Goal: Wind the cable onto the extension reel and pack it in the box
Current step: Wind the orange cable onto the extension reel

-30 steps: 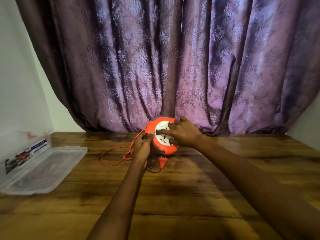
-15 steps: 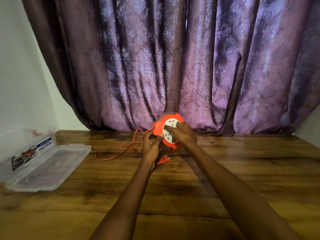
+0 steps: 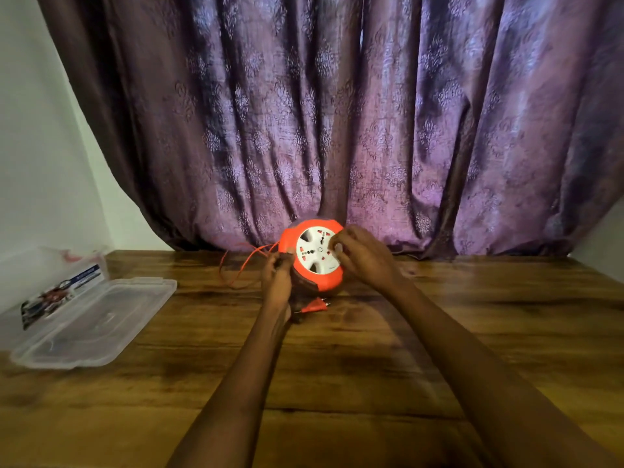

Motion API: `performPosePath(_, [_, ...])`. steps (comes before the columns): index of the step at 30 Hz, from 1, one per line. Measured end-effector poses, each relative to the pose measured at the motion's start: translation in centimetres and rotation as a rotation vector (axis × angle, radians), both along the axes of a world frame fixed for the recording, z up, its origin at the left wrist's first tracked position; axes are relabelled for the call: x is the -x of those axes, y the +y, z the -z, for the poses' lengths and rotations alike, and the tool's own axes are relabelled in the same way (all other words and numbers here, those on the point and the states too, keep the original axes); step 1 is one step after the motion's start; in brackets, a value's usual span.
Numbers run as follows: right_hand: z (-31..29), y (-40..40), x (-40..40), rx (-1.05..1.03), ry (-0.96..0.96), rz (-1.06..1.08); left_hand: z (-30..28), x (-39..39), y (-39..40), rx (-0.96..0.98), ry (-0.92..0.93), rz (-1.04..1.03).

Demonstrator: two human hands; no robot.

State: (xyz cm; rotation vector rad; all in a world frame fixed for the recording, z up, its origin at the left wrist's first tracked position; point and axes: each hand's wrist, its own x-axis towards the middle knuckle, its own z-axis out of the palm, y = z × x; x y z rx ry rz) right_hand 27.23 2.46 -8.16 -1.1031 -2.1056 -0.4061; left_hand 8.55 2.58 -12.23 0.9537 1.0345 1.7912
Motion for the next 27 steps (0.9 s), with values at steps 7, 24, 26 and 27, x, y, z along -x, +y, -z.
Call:
performPosePath(7, [-2.5, -1.2, -0.1, -0.015, -0.689, -0.052, 0.3, 1.0, 0.2, 0.039, -0.065, 0.088])
performPosePath(24, [-2.3, -2.1, -0.2, -0.002, -0.789, 0.226, 0.3, -1.0, -1.3, -0.029, 0.029, 0.197])
performPosePath(26, [-2.4, -1.5, -0.6, 0.039, -0.726, 0.27, -0.1, -1.0, -1.1, 0.033, -0.048, 0.165])
performPosePath(27, [-2.6, -1.2, -0.9, 0.058, -0.677, 0.288, -0.2, -1.0, -1.0, 0.054, -0.081, 0.165])
